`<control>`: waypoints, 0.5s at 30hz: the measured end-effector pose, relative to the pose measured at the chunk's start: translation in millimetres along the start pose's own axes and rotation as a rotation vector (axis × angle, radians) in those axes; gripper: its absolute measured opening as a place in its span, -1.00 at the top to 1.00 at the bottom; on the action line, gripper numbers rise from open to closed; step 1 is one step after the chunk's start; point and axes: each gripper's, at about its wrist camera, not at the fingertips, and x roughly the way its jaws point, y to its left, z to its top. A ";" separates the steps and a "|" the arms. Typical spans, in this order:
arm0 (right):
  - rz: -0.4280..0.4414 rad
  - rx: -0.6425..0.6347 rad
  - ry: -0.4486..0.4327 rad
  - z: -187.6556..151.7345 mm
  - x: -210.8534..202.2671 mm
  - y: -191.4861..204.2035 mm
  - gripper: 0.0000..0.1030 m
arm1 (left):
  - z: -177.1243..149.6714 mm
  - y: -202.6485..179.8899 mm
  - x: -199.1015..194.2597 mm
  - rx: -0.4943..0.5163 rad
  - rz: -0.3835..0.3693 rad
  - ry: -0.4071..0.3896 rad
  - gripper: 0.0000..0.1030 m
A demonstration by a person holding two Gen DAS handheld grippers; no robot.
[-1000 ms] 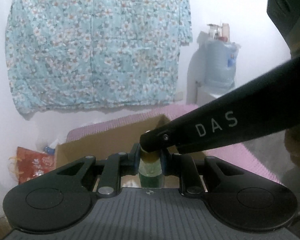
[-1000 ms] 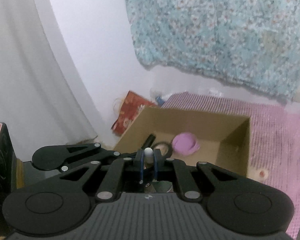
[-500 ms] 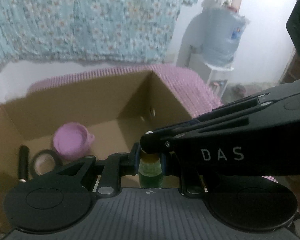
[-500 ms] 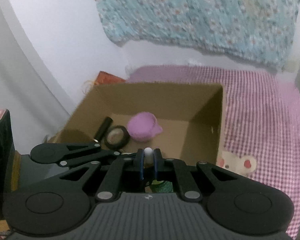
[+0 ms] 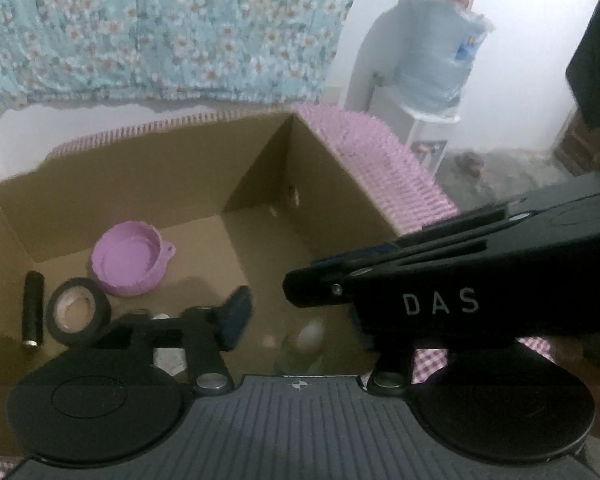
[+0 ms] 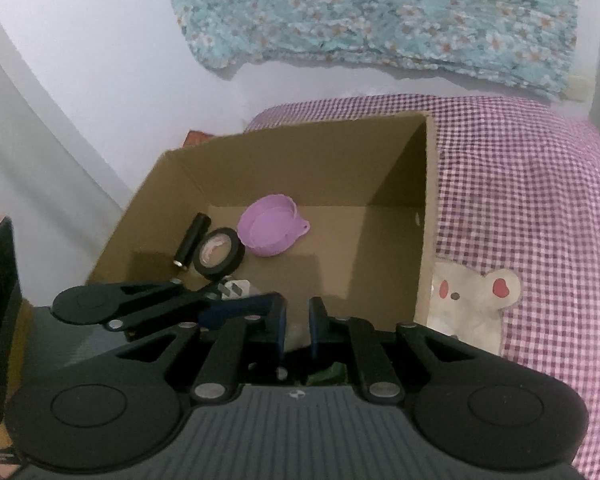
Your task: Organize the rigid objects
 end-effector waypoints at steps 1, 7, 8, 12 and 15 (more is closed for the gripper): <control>0.001 0.010 -0.014 -1.3 -5.0 0.2 0.73 | -0.3 -0.6 -5.2 -0.001 -0.001 -0.012 -0.42; 0.025 0.103 -0.167 -19.9 -56.6 6.4 0.58 | -1.4 -3.4 -50.7 -0.004 -0.016 -0.057 -0.85; 0.030 0.117 -0.192 -24.4 -66.0 8.1 0.50 | -2.0 -3.4 -58.7 -0.002 -0.018 -0.071 -0.87; 0.020 0.152 -0.290 -45.3 -101.4 19.7 -0.06 | -9.5 -5.4 -96.8 0.004 -0.028 -0.127 -0.96; 0.007 0.158 -0.320 -57.7 -115.4 27.8 -0.08 | -22.1 -4.3 -117.0 0.005 -0.029 -0.129 -0.99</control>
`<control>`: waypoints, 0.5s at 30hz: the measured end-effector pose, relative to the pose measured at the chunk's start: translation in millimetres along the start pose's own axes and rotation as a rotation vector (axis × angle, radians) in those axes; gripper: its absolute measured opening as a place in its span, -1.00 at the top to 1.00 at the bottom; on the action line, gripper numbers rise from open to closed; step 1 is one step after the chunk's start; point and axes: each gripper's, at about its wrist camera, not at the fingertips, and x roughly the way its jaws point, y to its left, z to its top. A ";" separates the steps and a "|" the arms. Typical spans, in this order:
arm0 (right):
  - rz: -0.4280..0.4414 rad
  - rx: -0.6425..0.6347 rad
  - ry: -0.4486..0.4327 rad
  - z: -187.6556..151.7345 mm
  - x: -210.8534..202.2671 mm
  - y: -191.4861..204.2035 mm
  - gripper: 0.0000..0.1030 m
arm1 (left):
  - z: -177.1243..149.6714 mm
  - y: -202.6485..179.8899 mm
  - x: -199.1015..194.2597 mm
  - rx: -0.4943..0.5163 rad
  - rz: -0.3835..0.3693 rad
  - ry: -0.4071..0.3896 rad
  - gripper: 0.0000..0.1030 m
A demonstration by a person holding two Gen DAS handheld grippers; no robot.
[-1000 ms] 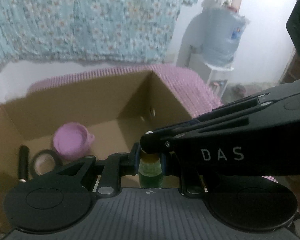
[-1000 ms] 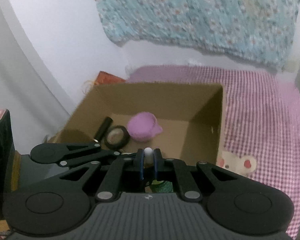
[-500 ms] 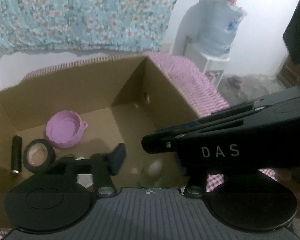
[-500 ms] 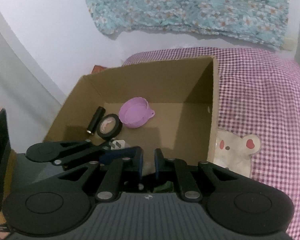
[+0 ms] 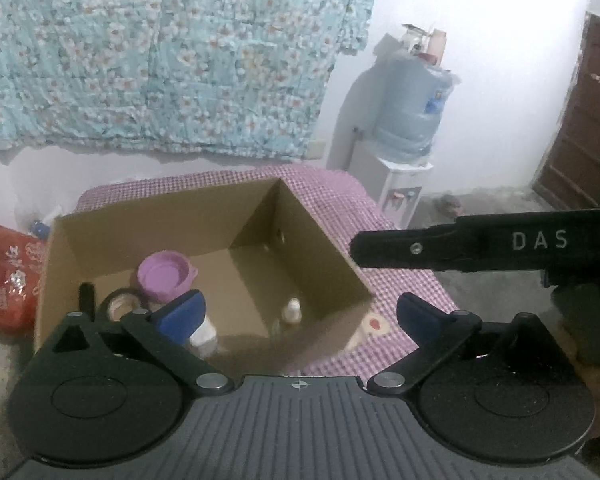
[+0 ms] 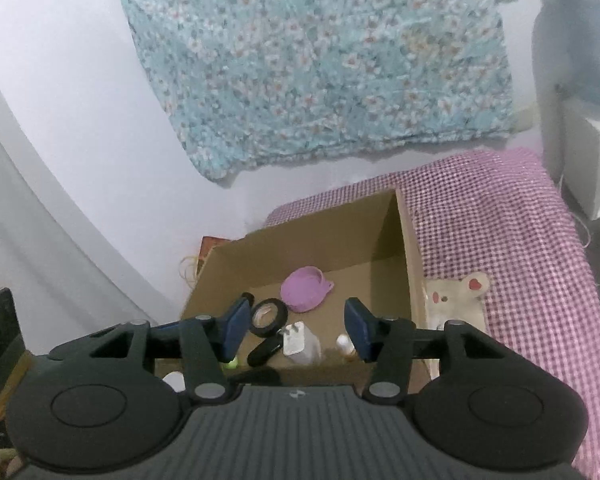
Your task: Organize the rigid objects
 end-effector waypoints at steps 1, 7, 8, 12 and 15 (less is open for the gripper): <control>-0.003 0.006 -0.002 -4.0 -4.7 2.5 -0.11 | -3.9 2.0 -4.2 -0.004 0.002 0.007 -0.99; -0.012 0.051 0.029 -30.3 -15.7 8.5 -0.24 | -35.0 19.6 -22.2 -0.048 0.043 0.064 -0.99; -0.014 0.059 0.043 -34.8 -14.8 9.0 -0.24 | -39.1 22.8 -24.1 -0.058 0.046 0.074 -0.99; -0.019 0.080 0.114 -49.9 -4.9 10.7 -0.24 | -57.6 35.9 -26.6 -0.089 0.069 0.113 -0.99; -0.029 0.073 0.145 -59.4 1.6 17.2 -0.24 | -68.2 42.4 -28.2 -0.103 0.079 0.126 -0.99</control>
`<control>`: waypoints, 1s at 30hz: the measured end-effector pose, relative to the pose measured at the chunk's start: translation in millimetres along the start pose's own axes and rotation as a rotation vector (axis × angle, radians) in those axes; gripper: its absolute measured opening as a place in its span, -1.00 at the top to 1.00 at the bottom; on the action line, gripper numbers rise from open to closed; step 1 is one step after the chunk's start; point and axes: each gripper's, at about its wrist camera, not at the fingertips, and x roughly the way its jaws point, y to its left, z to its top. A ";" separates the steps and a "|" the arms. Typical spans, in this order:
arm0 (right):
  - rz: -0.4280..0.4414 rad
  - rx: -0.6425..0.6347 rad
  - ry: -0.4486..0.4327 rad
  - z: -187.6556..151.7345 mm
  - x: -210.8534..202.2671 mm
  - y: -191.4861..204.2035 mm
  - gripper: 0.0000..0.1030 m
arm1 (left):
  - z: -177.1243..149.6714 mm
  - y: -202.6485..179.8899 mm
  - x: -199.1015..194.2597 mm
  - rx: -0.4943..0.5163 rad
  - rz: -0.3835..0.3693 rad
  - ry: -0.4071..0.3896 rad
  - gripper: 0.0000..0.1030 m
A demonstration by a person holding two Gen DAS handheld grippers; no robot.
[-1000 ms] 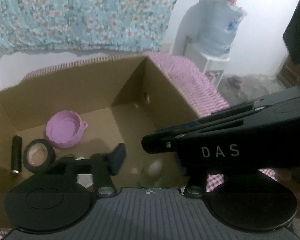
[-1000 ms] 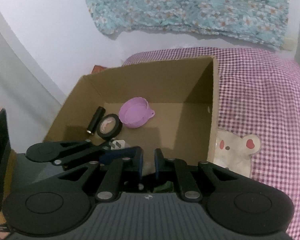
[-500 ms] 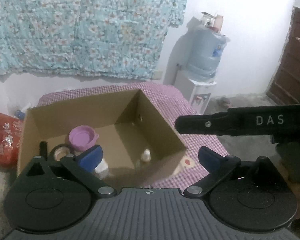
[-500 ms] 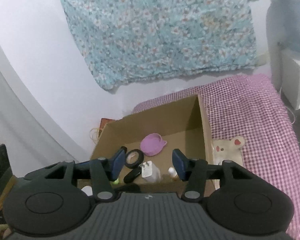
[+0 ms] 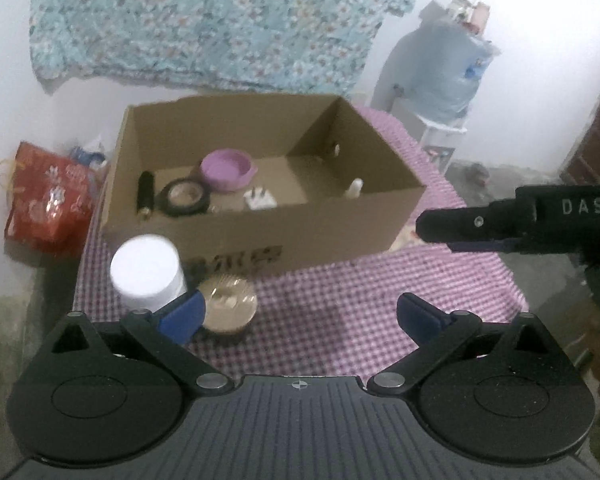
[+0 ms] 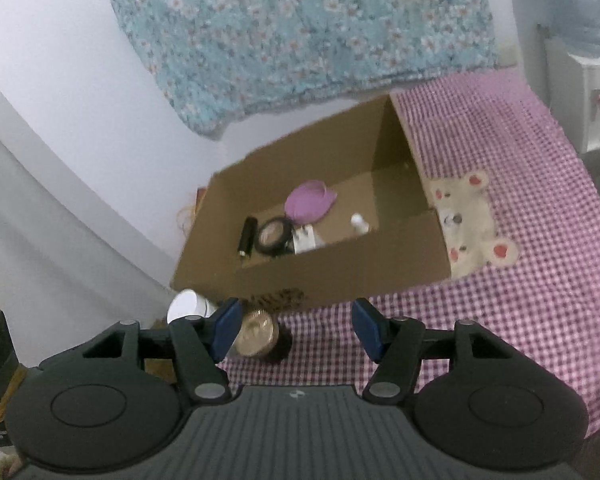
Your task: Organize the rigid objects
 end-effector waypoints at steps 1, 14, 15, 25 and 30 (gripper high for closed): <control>-0.006 -0.001 0.003 -0.8 1.9 1.0 -0.24 | -3.0 1.9 1.2 -0.002 0.006 0.003 -0.99; 0.034 0.040 0.143 -12.1 67.9 4.2 -0.21 | -26.8 25.0 34.9 -0.015 0.044 0.037 -0.99; 0.044 0.040 0.157 -12.2 76.7 5.8 -0.20 | -27.7 25.9 39.2 -0.013 0.044 0.043 -0.98; 0.111 -0.048 0.253 -12.2 147.2 21.3 0.05 | -32.2 29.3 71.8 0.004 0.032 0.066 -0.94; 0.125 -0.093 0.290 -12.5 170.0 23.1 0.05 | -29.5 29.5 81.3 0.009 0.039 0.083 -0.89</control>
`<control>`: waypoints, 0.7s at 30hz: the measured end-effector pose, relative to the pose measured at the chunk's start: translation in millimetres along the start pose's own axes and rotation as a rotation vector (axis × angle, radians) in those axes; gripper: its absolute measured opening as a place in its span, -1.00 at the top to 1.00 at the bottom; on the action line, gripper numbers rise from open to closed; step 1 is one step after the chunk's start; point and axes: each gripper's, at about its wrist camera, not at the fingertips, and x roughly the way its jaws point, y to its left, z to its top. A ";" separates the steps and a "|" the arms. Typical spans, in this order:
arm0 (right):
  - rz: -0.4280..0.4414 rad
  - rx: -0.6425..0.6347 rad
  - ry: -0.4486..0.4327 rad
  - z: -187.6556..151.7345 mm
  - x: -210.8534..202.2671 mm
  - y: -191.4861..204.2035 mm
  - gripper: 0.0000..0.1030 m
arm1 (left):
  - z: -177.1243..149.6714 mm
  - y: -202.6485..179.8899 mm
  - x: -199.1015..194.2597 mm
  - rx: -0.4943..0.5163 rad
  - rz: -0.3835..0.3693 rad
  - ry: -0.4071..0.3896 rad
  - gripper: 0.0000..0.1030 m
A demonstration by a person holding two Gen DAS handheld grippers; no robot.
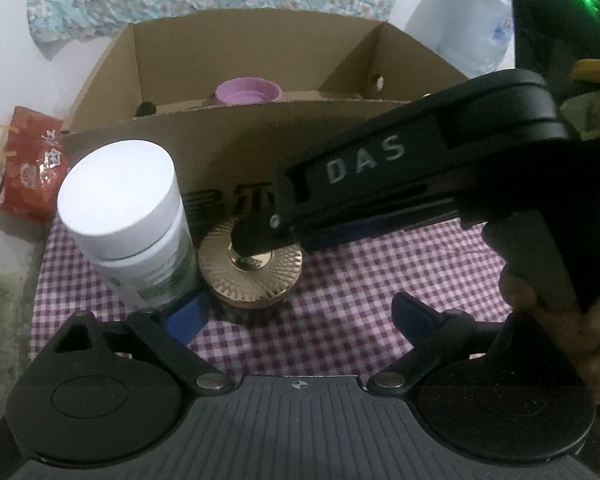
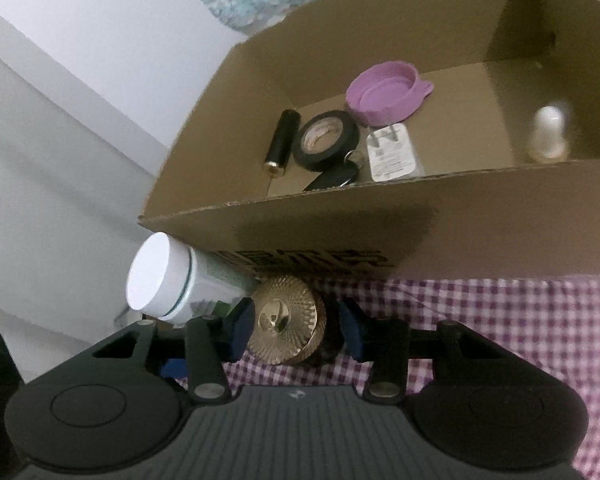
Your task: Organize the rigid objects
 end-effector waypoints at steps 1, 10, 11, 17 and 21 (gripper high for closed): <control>0.000 -0.006 0.006 0.4 2.6 -0.7 0.05 | 0.3 0.4 1.8 -0.001 0.000 0.004 -0.89; 0.058 -0.020 0.047 -2.3 5.2 -7.5 0.09 | 0.2 -3.3 2.4 0.033 -0.003 -0.002 -0.89; 0.061 -0.024 0.051 -3.0 4.6 -7.7 0.09 | 0.2 -3.7 2.5 0.033 -0.003 -0.003 -0.89; 0.066 -0.030 0.063 -7.7 -0.8 -9.4 0.09 | 1.2 -14.0 4.2 0.048 -0.016 -0.002 -0.89; 0.066 -0.022 0.060 -10.1 -7.6 -14.0 0.09 | 0.3 -22.5 4.9 0.065 -0.049 0.002 -0.89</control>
